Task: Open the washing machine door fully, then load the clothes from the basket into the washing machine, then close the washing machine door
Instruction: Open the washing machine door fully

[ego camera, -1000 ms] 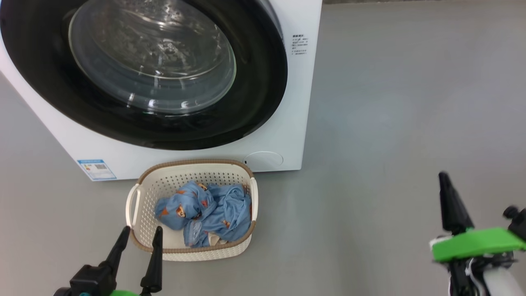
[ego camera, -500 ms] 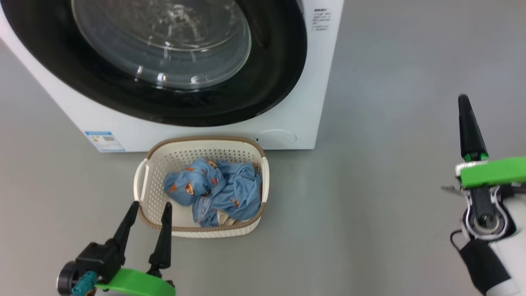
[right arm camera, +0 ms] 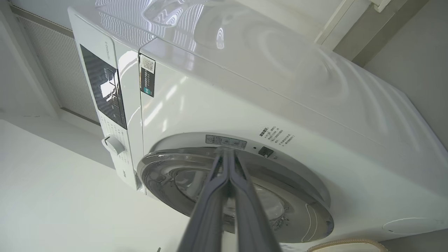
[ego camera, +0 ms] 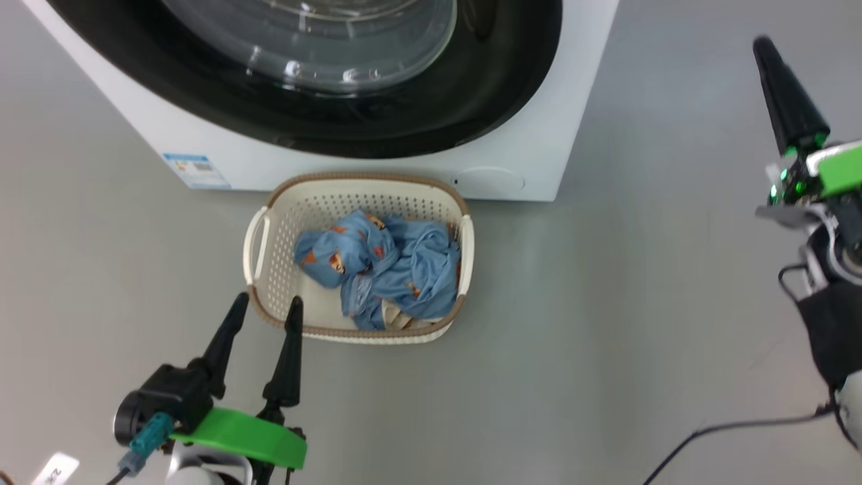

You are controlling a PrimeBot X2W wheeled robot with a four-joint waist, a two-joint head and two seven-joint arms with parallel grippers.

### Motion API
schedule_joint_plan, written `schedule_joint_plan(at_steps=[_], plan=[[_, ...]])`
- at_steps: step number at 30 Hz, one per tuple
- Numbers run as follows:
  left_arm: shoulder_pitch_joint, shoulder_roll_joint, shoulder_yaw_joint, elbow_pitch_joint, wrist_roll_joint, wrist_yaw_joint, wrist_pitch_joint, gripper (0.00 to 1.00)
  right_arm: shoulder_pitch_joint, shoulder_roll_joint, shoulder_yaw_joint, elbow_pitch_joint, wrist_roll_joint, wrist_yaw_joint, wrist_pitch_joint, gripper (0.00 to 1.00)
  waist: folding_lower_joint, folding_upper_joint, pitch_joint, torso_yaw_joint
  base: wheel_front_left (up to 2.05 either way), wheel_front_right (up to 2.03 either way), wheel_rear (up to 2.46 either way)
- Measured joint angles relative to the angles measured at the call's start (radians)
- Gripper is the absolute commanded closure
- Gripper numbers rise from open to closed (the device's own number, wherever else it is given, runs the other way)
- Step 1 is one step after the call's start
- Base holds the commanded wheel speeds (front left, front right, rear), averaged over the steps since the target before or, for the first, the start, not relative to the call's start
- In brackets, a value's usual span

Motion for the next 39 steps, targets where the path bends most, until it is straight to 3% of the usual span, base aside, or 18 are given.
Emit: schedule_joint_plan(at_steps=[18, 39], plan=[[-0.104, -0.003, -0.085, -0.017, -0.059, 0.018, 0.000, 0.00, -0.289, -0.040, -0.028, 0.093, 0.062, 0.000, 0.362, 1.00, 0.0000, 0.0000, 0.165, 0.081, 0.00, 0.00, 0.00], [-0.198, -0.009, -0.180, -0.075, -0.116, 0.035, 0.000, 0.00, -0.591, -0.050, 0.001, 0.238, 0.024, 0.000, 0.518, 1.00, 0.0000, 0.0000, 0.309, 0.162, 0.00, 0.00, 0.00]])
